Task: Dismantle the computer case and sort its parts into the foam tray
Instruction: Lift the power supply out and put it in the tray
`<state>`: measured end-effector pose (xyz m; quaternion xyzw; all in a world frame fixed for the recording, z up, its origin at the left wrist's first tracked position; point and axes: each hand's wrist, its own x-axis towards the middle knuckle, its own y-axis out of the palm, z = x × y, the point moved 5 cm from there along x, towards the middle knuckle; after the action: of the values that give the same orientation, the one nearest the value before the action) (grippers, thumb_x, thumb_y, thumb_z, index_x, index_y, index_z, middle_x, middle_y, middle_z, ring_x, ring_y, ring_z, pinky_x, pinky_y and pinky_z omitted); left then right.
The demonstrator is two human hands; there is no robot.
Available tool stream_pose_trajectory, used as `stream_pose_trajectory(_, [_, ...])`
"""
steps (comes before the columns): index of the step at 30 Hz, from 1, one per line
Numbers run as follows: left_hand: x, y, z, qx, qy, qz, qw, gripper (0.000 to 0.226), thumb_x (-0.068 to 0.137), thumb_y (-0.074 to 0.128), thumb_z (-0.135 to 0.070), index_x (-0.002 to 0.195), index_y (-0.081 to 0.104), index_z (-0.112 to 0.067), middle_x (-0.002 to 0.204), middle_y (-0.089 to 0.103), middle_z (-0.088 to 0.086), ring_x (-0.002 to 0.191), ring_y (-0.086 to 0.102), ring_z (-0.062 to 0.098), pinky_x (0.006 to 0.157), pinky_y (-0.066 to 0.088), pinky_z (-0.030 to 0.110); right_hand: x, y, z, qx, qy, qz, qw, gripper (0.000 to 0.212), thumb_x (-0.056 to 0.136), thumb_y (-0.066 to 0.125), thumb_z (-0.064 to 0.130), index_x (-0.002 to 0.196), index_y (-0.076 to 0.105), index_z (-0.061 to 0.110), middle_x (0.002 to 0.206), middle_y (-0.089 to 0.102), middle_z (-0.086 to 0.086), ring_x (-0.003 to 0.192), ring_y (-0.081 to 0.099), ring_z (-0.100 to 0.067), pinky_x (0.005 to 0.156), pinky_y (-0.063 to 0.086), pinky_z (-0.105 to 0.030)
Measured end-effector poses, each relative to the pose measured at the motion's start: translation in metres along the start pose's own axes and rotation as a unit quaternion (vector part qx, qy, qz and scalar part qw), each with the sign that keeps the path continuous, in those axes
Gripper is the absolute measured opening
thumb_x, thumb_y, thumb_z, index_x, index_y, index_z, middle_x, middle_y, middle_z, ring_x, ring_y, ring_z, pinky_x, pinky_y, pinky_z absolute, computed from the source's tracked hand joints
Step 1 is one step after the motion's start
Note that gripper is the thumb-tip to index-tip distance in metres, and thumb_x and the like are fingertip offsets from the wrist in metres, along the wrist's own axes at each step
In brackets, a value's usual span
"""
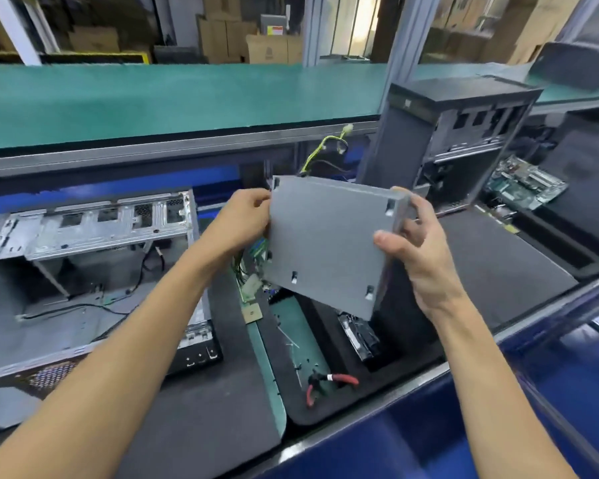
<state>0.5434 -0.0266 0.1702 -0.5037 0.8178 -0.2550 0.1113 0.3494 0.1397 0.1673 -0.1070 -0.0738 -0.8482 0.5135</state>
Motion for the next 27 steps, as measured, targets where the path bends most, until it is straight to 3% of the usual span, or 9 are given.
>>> stream_pose_trajectory(2, [0.015, 0.007, 0.009, 0.054, -0.035, 0.011, 0.998, 0.027, 0.098, 0.043, -0.010, 0.089, 0.069, -0.008, 0.081, 0.066, 0.010, 0.059, 0.049, 0.016, 0.046, 0.037, 0.017, -0.002, -0.002, -0.033, -0.033, -0.002, 0.002, 0.999, 0.090, 0.059, 0.088, 0.033, 0.136, 0.044, 0.027, 0.119, 0.072, -0.002, 0.107, 0.070, -0.012, 0.084, 0.057, -0.024])
stream_pose_trajectory(5, [0.028, 0.030, 0.031, 0.066, -0.127, 0.046, 0.989, 0.033, 0.103, 0.042, -0.022, 0.085, 0.063, -0.003, 0.081, 0.064, 0.016, 0.052, 0.049, 0.015, 0.046, 0.038, 0.021, -0.013, 0.008, -0.083, -0.067, 0.004, -0.012, 0.998, 0.091, 0.060, 0.092, 0.029, 0.135, 0.040, 0.035, 0.127, 0.065, 0.005, 0.117, 0.065, -0.013, 0.094, 0.055, -0.029])
stream_pose_trajectory(7, [0.029, 0.051, 0.050, 0.054, -0.183, 0.054, 0.980, 0.032, 0.104, 0.041, -0.028, 0.089, 0.058, -0.006, 0.084, 0.059, 0.013, 0.058, 0.050, 0.016, 0.056, 0.043, 0.026, -0.024, 0.017, -0.112, -0.078, 0.018, -0.019, 0.997, 0.092, 0.062, 0.094, 0.031, 0.134, 0.037, 0.038, 0.126, 0.064, 0.013, 0.117, 0.065, -0.009, 0.090, 0.053, -0.020])
stream_pose_trajectory(10, [0.023, 0.075, 0.078, 0.025, -0.216, 0.039, 0.975, 0.030, 0.104, 0.037, -0.032, 0.086, 0.052, -0.013, 0.089, 0.053, 0.014, 0.068, 0.051, 0.023, 0.062, 0.039, 0.032, -0.040, 0.029, -0.148, -0.105, 0.055, -0.012, 0.993, 0.096, 0.062, 0.095, 0.036, 0.134, 0.032, 0.040, 0.125, 0.059, 0.024, 0.117, 0.061, -0.001, 0.086, 0.048, -0.009])
stream_pose_trajectory(15, [0.016, 0.090, 0.112, -0.020, -0.234, 0.026, 0.972, 0.029, 0.101, 0.040, -0.049, 0.092, 0.047, -0.022, 0.085, 0.050, 0.010, 0.077, 0.047, 0.019, 0.065, 0.032, 0.034, -0.056, 0.039, -0.187, -0.178, 0.139, 0.026, 0.974, 0.105, 0.056, 0.092, 0.051, 0.136, 0.025, 0.050, 0.128, 0.054, 0.027, 0.117, 0.051, 0.011, 0.090, 0.047, -0.015])
stream_pose_trajectory(18, [0.020, 0.095, 0.117, -0.014, -0.197, 0.027, 0.980, 0.025, 0.098, 0.054, -0.042, 0.093, 0.064, -0.020, 0.080, 0.058, 0.001, 0.072, 0.053, 0.019, 0.063, 0.038, 0.028, -0.062, 0.040, -0.199, -0.208, 0.157, 0.022, 0.965, 0.103, 0.057, 0.092, 0.051, 0.135, 0.026, 0.052, 0.129, 0.052, 0.028, 0.119, 0.050, 0.008, 0.098, 0.046, -0.023])
stream_pose_trajectory(21, [0.023, 0.101, 0.116, -0.010, -0.173, 0.018, 0.985, 0.021, 0.093, 0.064, -0.036, 0.106, 0.071, -0.020, 0.098, 0.067, -0.008, 0.085, 0.062, 0.011, 0.072, 0.048, 0.026, -0.061, 0.040, -0.202, -0.237, 0.147, 0.015, 0.960, 0.102, 0.055, 0.091, 0.053, 0.132, 0.025, 0.053, 0.129, 0.051, 0.023, 0.119, 0.051, 0.001, 0.097, 0.046, -0.024])
stream_pose_trajectory(24, [0.025, 0.104, 0.121, -0.032, -0.179, 0.012, 0.983, 0.027, 0.090, 0.070, -0.034, 0.111, 0.069, -0.018, 0.114, 0.066, -0.003, 0.106, 0.061, 0.014, 0.090, 0.047, 0.032, -0.060, 0.038, -0.200, -0.276, 0.133, 0.008, 0.952, 0.103, 0.054, 0.091, 0.055, 0.133, 0.026, 0.044, 0.126, 0.048, 0.019, 0.117, 0.050, -0.003, 0.092, 0.044, -0.022])
stream_pose_trajectory(27, [0.026, 0.107, 0.127, -0.020, -0.187, 0.026, 0.982, 0.034, 0.088, 0.072, -0.032, 0.117, 0.067, -0.016, 0.119, 0.064, -0.001, 0.112, 0.059, 0.015, 0.087, 0.044, 0.030, -0.061, 0.038, -0.204, -0.317, 0.136, 0.018, 0.939, 0.106, 0.056, 0.092, 0.055, 0.135, 0.024, 0.038, 0.130, 0.048, 0.012, 0.118, 0.051, -0.009, 0.089, 0.045, -0.024])
